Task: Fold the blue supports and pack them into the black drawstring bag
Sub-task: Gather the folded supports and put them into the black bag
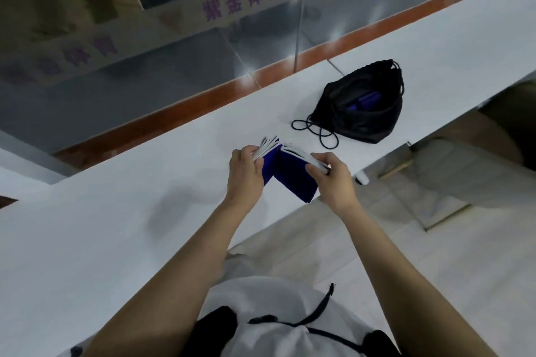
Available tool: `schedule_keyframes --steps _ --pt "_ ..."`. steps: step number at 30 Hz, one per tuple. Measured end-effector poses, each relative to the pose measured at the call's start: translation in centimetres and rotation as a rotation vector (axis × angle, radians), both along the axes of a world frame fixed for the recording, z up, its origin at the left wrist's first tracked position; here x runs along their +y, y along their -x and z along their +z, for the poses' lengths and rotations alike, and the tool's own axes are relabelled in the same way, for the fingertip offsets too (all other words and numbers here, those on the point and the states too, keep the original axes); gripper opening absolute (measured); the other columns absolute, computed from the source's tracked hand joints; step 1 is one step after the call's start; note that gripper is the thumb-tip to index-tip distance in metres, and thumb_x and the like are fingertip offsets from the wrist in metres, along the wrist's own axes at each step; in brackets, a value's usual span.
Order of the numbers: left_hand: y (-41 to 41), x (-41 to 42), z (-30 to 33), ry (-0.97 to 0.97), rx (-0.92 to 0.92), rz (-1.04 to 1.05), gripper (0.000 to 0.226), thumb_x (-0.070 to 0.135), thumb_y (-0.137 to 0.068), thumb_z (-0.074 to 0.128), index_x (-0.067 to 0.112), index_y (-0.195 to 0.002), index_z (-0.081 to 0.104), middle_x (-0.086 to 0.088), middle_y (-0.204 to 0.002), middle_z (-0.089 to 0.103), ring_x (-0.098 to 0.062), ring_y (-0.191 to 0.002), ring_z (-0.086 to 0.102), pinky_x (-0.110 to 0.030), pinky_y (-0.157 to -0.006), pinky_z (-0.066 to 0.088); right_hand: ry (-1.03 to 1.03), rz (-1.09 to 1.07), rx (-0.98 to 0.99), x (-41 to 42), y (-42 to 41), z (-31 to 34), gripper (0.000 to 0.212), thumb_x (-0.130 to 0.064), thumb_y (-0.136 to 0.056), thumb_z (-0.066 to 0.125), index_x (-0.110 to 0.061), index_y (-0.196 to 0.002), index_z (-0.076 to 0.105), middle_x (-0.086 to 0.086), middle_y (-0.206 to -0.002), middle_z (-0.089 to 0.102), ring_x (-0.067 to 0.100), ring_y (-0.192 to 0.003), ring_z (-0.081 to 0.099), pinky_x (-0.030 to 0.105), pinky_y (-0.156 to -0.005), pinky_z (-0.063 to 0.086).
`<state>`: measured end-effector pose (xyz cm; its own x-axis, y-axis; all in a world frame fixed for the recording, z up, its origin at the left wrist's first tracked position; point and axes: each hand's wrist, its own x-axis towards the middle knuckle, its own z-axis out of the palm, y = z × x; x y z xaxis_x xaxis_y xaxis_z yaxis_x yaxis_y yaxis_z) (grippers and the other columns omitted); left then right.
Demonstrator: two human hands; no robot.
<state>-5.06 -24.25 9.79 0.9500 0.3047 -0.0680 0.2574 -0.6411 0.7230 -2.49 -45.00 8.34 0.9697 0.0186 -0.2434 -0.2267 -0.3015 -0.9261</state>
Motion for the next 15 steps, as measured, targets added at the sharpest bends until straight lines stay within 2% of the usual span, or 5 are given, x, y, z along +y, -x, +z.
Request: schedule_keyframes --steps 2,5,9,11,15 --pt "-1.7 -2.3 0.3 0.009 -0.008 -0.033 0.031 0.02 -0.108 0.042 0.014 -0.138 0.045 -0.007 -0.136 0.045 -0.022 -0.123 0.051 -0.035 -0.09 0.059 -0.007 -0.045 -0.006 -2.3 -0.8 0.4 0.022 -0.025 -0.094 0.069 -0.023 -0.116 0.067 -0.007 -0.109 0.073 0.015 -0.098 0.072 0.037 -0.085 0.06" --pt "-3.9 -5.5 0.7 0.015 -0.021 -0.081 0.03 0.02 -0.108 0.041 0.013 -0.137 0.045 -0.007 -0.136 0.044 -0.021 -0.122 0.049 -0.028 -0.085 0.053 0.009 -0.106 -0.032 -5.3 -2.0 1.3 0.02 -0.023 -0.095 0.069 -0.021 -0.114 0.067 -0.007 -0.108 0.073 0.016 -0.097 0.071 0.036 -0.086 0.059" --pt "-7.7 -9.3 0.9 0.046 -0.036 -0.119 0.029 0.02 -0.108 0.043 0.013 -0.136 0.046 -0.008 -0.135 0.045 -0.02 -0.119 0.051 -0.029 -0.086 0.054 0.021 -0.157 -0.05 -8.9 -4.5 1.7 0.018 -0.026 -0.093 0.068 -0.024 -0.111 0.069 -0.006 -0.106 0.073 0.021 -0.094 0.072 0.05 -0.085 0.061" --pt "-10.0 -11.1 0.8 0.053 -0.039 -0.122 0.028 0.02 -0.108 0.044 0.013 -0.135 0.046 -0.008 -0.134 0.046 -0.019 -0.118 0.051 -0.026 -0.084 0.052 0.011 -0.164 -0.06 -10.5 -6.2 1.7 0.015 -0.028 -0.09 0.068 -0.03 -0.105 0.07 -0.011 -0.105 0.074 0.019 -0.097 0.072 0.051 -0.087 0.059" --pt "-14.7 -14.0 0.5 0.096 -0.032 -0.13 0.028 0.02 -0.108 0.045 0.014 -0.135 0.046 -0.008 -0.135 0.045 -0.02 -0.119 0.052 -0.033 -0.09 0.058 0.021 -0.165 -0.066 -13.5 -10.3 2.1 0.014 -0.022 -0.092 0.068 -0.03 -0.103 0.07 -0.012 -0.103 0.074 0.02 -0.095 0.072 0.051 -0.083 0.06"
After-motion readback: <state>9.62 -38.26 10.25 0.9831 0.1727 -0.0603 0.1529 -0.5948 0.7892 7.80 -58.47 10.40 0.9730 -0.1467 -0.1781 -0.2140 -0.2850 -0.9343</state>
